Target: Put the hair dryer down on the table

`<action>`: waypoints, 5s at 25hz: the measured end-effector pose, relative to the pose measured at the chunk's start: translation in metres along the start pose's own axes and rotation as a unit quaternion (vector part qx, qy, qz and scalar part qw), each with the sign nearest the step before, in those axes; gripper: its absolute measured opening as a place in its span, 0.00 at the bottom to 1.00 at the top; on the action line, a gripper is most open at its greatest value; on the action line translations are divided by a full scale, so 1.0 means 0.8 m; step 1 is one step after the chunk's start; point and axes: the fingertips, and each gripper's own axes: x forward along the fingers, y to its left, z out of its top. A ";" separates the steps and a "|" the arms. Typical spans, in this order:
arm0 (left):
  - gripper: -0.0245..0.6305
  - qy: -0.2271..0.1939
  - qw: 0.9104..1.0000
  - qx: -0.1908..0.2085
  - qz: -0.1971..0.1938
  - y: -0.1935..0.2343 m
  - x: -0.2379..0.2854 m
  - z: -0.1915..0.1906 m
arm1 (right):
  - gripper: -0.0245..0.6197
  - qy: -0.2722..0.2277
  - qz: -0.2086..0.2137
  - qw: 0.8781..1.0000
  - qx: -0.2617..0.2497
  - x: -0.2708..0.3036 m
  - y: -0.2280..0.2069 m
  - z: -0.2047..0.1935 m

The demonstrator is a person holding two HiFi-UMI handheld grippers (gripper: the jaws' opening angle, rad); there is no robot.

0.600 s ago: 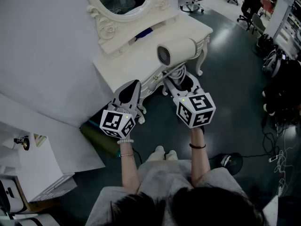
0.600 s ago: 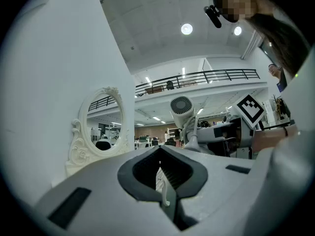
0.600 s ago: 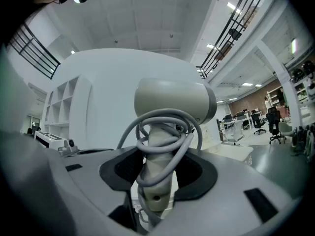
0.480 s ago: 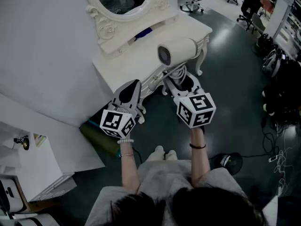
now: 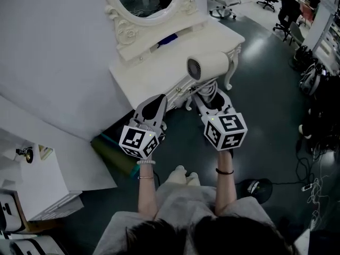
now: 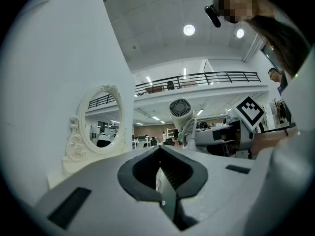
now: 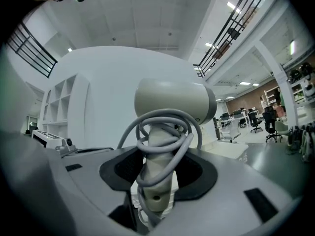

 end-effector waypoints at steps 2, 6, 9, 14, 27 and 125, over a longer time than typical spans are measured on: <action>0.04 0.011 1.000 -0.003 -0.001 -0.002 -0.001 -0.010 | 0.33 0.006 0.001 1.000 0.008 0.000 0.001 -0.009; 0.04 0.019 1.000 -0.014 0.000 0.005 0.001 -0.022 | 0.33 0.020 0.001 1.000 0.015 0.009 -0.001 -0.021; 0.04 0.018 1.000 -0.019 0.000 0.015 0.005 -0.024 | 0.33 0.023 0.000 1.000 0.017 0.021 -0.004 -0.022; 0.04 0.012 1.000 -0.025 -0.003 0.040 0.033 -0.030 | 0.33 0.027 -0.006 1.000 0.012 0.051 -0.021 -0.022; 0.04 -0.004 0.999 -0.037 -0.037 0.122 0.159 -0.034 | 0.33 0.043 -0.038 0.998 0.011 0.160 -0.101 -0.008; 0.04 0.182 0.949 -0.256 0.020 0.276 0.708 -0.345 | 0.33 0.453 0.074 0.888 -0.002 0.578 -0.584 -0.243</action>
